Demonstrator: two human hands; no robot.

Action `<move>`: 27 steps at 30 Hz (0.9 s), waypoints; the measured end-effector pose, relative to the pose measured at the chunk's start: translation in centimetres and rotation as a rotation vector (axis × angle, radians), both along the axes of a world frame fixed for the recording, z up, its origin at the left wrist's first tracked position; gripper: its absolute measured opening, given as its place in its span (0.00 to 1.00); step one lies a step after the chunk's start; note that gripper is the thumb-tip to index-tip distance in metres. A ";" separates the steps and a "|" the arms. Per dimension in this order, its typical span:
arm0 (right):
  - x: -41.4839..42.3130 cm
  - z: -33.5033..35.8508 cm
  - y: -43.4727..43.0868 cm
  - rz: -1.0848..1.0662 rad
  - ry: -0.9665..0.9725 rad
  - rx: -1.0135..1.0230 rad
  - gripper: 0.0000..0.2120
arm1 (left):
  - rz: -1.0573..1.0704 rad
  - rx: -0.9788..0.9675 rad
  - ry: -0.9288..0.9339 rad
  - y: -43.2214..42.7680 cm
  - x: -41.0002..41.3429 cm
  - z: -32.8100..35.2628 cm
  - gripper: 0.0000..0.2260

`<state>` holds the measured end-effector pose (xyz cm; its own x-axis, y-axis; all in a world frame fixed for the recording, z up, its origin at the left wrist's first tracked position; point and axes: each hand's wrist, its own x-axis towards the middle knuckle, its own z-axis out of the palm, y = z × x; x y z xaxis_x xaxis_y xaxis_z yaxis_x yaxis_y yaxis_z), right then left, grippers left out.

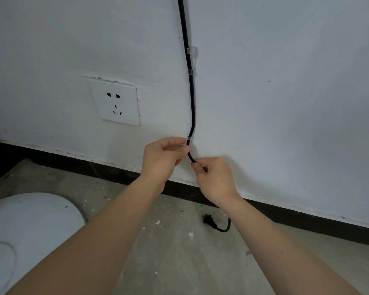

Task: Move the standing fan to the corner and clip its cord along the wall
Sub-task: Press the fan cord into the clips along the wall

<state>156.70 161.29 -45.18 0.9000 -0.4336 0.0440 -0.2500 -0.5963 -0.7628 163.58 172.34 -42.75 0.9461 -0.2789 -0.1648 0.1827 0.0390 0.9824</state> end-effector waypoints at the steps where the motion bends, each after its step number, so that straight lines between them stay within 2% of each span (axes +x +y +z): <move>1: 0.0 0.0 -0.1 0.006 0.011 -0.003 0.13 | -0.007 0.022 -0.052 0.1 0.1 -0.2 0.07; 6: 0.7 0.2 0.3 0.059 0.001 0.039 0.10 | -0.014 0.091 -0.248 0.3 0.0 -0.6 0.09; 8: 0.8 0.2 0.5 0.071 -0.041 0.067 0.12 | -0.017 0.083 -0.254 0.3 -0.1 -0.7 0.08; 10: 0.7 0.1 0.7 0.078 -0.085 0.101 0.10 | -0.041 0.060 -0.233 0.5 -0.1 -0.7 0.07; 13: 0.9 -0.1 0.7 0.080 -0.120 0.064 0.11 | -0.073 0.052 -0.205 0.7 0.2 -0.4 0.06; 15: 1.0 -0.2 0.7 0.066 -0.145 0.008 0.10 | -0.074 0.054 -0.148 0.7 0.3 -0.1 0.05; 18: 1.0 -0.3 0.7 0.033 -0.184 -0.048 0.08 | -0.084 -0.013 0.056 0.5 0.6 0.1 0.05; 20: 1.1 -0.3 0.7 0.009 -0.187 -0.104 0.13 | -0.074 -0.029 0.146 0.4 0.8 0.2 0.05; 24: 1.2 -0.1 0.7 -0.010 -0.162 -0.144 0.17 | -0.040 -0.052 0.245 0.0 1.1 0.5 0.07; 27: 1.1 0.0 0.7 -0.006 -0.146 -0.160 0.16 | -0.016 -0.077 0.283 -0.4 1.1 0.6 0.03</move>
